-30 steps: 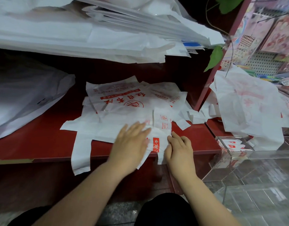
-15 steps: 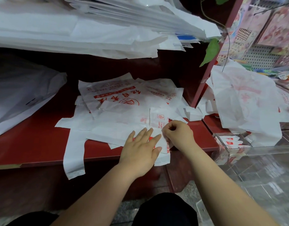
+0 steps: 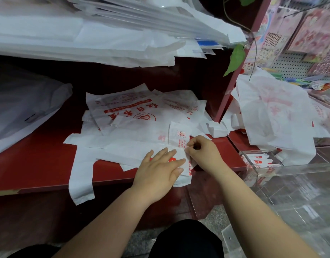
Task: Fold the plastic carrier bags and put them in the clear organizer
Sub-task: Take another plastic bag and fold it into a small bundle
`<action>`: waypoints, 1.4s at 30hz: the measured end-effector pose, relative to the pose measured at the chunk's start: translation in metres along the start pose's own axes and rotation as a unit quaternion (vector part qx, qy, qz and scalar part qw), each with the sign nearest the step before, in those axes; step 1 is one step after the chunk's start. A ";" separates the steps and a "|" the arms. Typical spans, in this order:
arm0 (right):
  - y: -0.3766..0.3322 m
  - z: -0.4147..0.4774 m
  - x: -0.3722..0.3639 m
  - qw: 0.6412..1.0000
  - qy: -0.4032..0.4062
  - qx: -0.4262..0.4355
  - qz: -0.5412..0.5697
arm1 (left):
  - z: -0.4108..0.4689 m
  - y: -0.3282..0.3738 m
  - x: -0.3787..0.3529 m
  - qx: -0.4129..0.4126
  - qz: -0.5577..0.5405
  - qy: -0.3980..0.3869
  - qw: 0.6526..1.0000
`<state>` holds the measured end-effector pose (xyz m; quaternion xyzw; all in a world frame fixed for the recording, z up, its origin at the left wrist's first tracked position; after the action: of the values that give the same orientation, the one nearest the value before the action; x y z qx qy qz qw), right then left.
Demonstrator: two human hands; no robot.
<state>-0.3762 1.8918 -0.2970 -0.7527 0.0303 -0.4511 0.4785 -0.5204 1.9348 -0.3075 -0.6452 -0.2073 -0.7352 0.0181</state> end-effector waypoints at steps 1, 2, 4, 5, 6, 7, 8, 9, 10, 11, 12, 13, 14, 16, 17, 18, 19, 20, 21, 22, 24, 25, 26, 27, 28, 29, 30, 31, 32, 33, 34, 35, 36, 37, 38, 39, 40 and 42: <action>-0.002 0.003 0.002 1.000 0.000 -0.015 0.024 | 0.000 0.000 0.000 0.001 -0.002 0.004 1.000; -0.005 0.005 0.005 0.998 0.000 -0.033 0.045 | 0.000 0.000 -0.001 0.005 -0.008 0.007 1.000; -0.013 0.012 0.007 0.995 -0.014 -0.066 0.069 | 0.003 0.001 0.000 0.018 -0.035 0.019 0.999; -0.015 0.016 0.007 0.994 -0.018 -0.082 0.070 | 0.005 0.002 0.001 0.029 -0.053 0.027 0.998; -0.018 0.019 0.006 0.993 -0.020 -0.099 0.067 | 0.008 0.003 0.002 0.042 -0.065 0.036 0.996; -0.019 0.023 0.005 0.991 -0.023 -0.114 0.069 | 0.010 0.004 0.003 0.054 -0.065 0.045 0.995; -0.021 0.025 0.004 0.989 -0.025 -0.128 0.073 | 0.013 0.005 0.003 0.061 -0.049 0.054 0.995; -0.021 0.028 0.002 0.987 -0.028 -0.137 0.078 | 0.014 0.006 0.004 0.062 -0.027 0.062 0.996; -0.023 0.028 0.002 0.986 -0.025 -0.141 0.080 | 0.015 0.006 0.004 0.061 -0.007 0.068 0.996; -0.022 0.031 0.001 0.986 -0.023 -0.144 0.084 | 0.014 0.005 0.003 0.058 0.006 0.068 0.996; -0.024 0.031 0.001 0.986 -0.023 -0.141 0.086 | 0.013 0.004 0.002 0.054 0.016 0.064 0.996; -0.022 0.034 0.001 0.986 -0.022 -0.140 0.089 | 0.012 0.003 0.000 0.050 0.024 0.056 0.997; -0.023 0.034 0.000 0.986 -0.021 -0.137 0.087 | 0.011 0.001 -0.001 0.044 0.032 0.046 0.997; -0.024 0.036 -0.001 0.988 -0.028 -0.133 0.078 | 0.011 -0.001 -0.002 0.033 0.050 0.027 0.998; -0.024 0.038 -0.002 0.987 -0.032 -0.138 0.073 | 0.012 -0.002 -0.001 0.029 0.056 0.023 0.998; -0.026 0.037 -0.001 0.986 -0.038 -0.143 0.075 | 0.012 -0.002 -0.001 0.025 0.061 0.017 0.998; -0.026 0.038 -0.001 0.985 -0.045 -0.142 0.082 | 0.013 -0.002 0.000 0.024 0.068 0.011 0.997; -0.028 0.036 -0.001 0.985 -0.050 -0.143 0.083 | 0.014 -0.002 0.000 0.021 0.077 0.008 0.997; -0.028 0.037 -0.002 0.985 -0.053 -0.136 0.096 | 0.015 -0.002 0.000 0.020 0.084 0.008 0.996; -0.027 0.038 -0.003 0.984 -0.054 -0.132 0.108 | 0.016 -0.002 -0.001 0.019 0.091 0.009 0.996; -0.025 0.039 -0.004 0.983 -0.047 -0.123 0.128 | 0.018 -0.003 0.000 0.019 0.102 0.004 0.995; -0.025 0.038 -0.004 0.983 -0.044 -0.115 0.140 | 0.021 -0.003 0.001 0.018 0.100 0.007 0.995; -0.026 0.037 -0.004 0.982 -0.042 -0.102 0.155 | 0.023 -0.003 0.001 0.016 0.104 0.008 0.994; -0.027 0.034 -0.002 0.981 -0.038 -0.083 0.169 | 0.023 -0.003 0.000 0.017 0.112 0.005 0.994; -0.028 0.031 -0.001 0.983 -0.032 -0.060 0.173 | 0.024 -0.002 0.000 0.016 0.121 0.004 0.993; -0.028 0.027 0.001 0.984 -0.024 -0.032 0.173 | 0.022 -0.002 -0.001 0.016 0.129 0.009 0.991; -0.028 0.023 0.001 0.985 -0.018 -0.005 0.169 | 0.021 -0.003 -0.004 0.017 0.135 0.020 0.990; -0.028 0.016 0.003 0.986 -0.019 0.021 0.164 | 0.018 -0.004 -0.006 0.019 0.136 0.038 0.990; -0.026 0.010 0.003 0.986 -0.021 0.045 0.159 | 0.015 -0.005 -0.008 0.019 0.133 0.071 0.988; -0.023 0.003 0.002 0.986 -0.023 0.069 0.152 | 0.012 -0.006 -0.009 0.014 0.126 0.121 0.984; -0.018 -0.003 0.002 0.986 -0.023 0.091 0.136 | 0.010 -0.009 -0.012 0.008 0.120 0.163 0.979; -0.014 -0.009 0.002 0.987 -0.023 0.114 0.114 | 0.006 -0.011 -0.014 0.004 0.116 0.201 0.973; -0.009 -0.014 0.001 0.986 -0.028 0.135 0.091 | 0.002 -0.012 -0.016 0.009 0.106 0.225 0.968; -0.003 -0.018 -0.001 0.985 -0.034 0.154 0.069 | -0.004 -0.011 -0.015 0.020 0.098 0.240 0.966; 0.002 -0.021 -0.004 0.983 -0.034 0.174 0.038 | -0.009 -0.010 -0.012 0.033 0.095 0.252 0.963; 0.006 -0.023 -0.008 0.979 -0.020 0.201 0.000 | -0.014 -0.009 -0.012 0.041 0.095 0.262 0.960; 0.009 -0.024 -0.011 0.971 -0.002 0.236 -0.039 | -0.019 -0.009 -0.012 0.042 0.088 0.271 0.958; 0.014 -0.026 -0.016 0.956 0.012 0.281 -0.085 | -0.029 -0.012 -0.014 0.035 0.058 0.294 0.953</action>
<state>-0.3980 1.8739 -0.3144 -0.5819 -0.1561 -0.4892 0.6306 -0.5490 1.9326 -0.3270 -0.4099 -0.1808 -0.8823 0.1440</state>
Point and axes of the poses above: each hand's wrist, its own z-axis towards the middle knuckle, its own x-axis out of the back of the hand, y = z × x, the point moved 1 cm from there along z, towards the middle knuckle, and after that the axes turned 14 degrees about -x, right-handed, at the moved point
